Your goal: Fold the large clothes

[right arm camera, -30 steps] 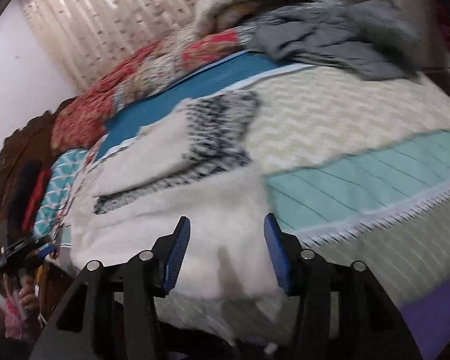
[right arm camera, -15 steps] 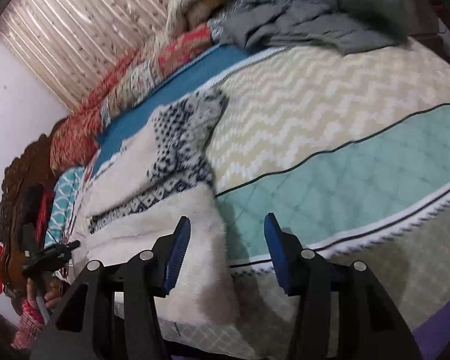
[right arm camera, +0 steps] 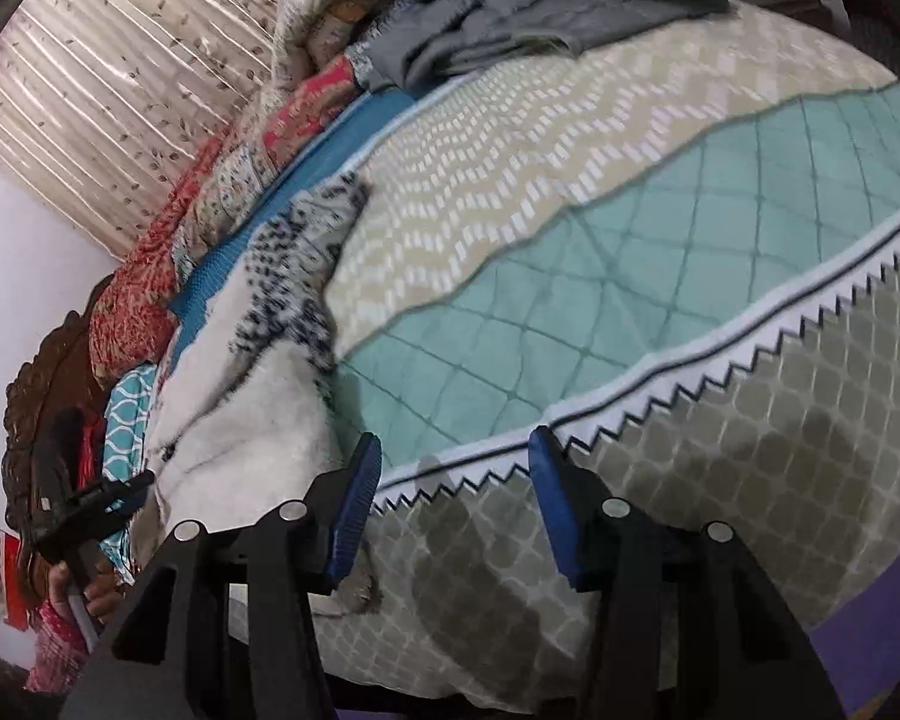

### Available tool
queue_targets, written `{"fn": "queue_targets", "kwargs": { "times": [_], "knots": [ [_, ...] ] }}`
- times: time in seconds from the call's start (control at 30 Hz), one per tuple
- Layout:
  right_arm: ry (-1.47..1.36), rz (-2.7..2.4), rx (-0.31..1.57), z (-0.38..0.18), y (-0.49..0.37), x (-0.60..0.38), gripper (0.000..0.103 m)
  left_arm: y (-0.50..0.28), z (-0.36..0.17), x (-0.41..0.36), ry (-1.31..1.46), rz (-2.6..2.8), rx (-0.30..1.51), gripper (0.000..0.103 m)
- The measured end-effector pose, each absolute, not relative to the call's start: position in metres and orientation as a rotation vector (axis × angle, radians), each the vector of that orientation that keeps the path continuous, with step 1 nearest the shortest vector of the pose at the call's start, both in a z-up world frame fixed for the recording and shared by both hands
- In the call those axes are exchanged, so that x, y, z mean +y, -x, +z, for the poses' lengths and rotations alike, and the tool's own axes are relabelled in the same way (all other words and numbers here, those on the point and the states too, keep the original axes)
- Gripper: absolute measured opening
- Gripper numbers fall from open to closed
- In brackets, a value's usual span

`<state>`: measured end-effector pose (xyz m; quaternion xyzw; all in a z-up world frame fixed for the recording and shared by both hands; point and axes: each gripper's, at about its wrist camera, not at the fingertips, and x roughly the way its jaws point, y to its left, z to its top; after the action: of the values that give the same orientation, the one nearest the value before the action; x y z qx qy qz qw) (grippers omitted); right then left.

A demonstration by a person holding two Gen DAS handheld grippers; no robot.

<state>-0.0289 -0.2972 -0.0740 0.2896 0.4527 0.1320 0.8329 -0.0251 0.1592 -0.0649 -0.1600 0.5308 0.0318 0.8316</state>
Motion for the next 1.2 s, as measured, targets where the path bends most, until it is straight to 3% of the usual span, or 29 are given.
{"fn": "queue_targets", "kwargs": {
  "times": [0.27,0.7,1.2],
  "knots": [
    [-0.543,0.322,0.906,-0.038,0.017,-0.272,0.048,0.034,-0.053,0.17,0.348,0.063,1.061,0.05],
    [-0.474,0.352,0.956,-0.035,0.001,-0.234,0.048,0.042,-0.048,0.165,0.245,0.012,1.027,0.05],
    [-0.553,0.295,0.898,-0.035,0.021,-0.279,0.048,0.019,-0.031,0.125,0.23,-0.041,1.028,0.05]
  ]
}}
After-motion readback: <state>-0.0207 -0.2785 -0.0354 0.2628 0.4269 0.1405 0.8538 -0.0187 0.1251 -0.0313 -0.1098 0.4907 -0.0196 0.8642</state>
